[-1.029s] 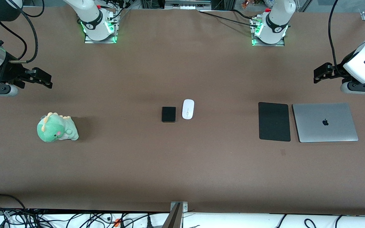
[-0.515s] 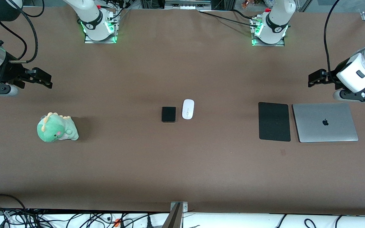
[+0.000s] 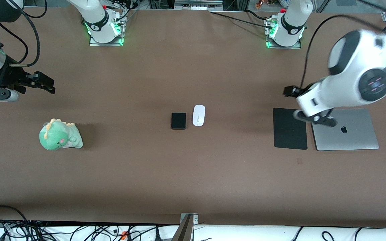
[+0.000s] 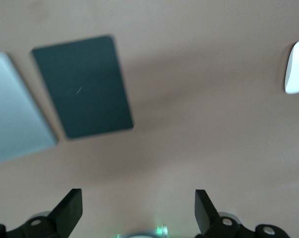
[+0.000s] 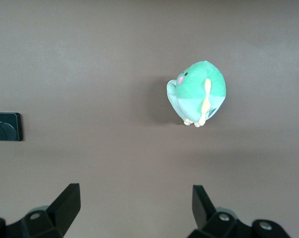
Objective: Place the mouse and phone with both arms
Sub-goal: 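Reach the left gripper over the white mouse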
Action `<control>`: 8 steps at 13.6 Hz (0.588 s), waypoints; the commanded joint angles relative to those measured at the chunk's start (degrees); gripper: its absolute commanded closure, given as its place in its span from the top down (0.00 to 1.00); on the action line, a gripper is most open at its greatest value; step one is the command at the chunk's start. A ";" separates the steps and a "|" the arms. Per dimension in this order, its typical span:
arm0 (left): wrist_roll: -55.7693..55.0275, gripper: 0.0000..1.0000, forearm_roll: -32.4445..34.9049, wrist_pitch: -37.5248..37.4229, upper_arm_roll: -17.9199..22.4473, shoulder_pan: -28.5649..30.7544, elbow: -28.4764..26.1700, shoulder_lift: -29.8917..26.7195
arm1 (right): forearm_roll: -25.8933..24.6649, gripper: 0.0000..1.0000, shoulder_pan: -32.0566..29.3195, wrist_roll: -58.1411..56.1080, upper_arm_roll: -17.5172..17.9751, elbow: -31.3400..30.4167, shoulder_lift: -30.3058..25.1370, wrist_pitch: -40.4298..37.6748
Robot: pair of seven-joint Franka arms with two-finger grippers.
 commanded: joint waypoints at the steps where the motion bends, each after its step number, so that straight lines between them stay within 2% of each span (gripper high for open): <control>1: -0.90 1.00 -0.88 5.88 0.29 -5.06 2.15 5.03 | 0.22 1.00 -0.58 -0.83 0.22 0.92 0.22 -0.12; 5: -10.72 1.00 -0.97 22.03 0.29 -15.16 1.79 11.27 | 0.13 1.00 -0.58 -0.91 0.22 1.18 0.22 -0.12; 8: -24.51 1.00 -0.18 35.75 0.47 -21.94 1.79 17.25 | 0.13 1.00 -0.58 -0.91 0.22 1.18 0.22 -0.12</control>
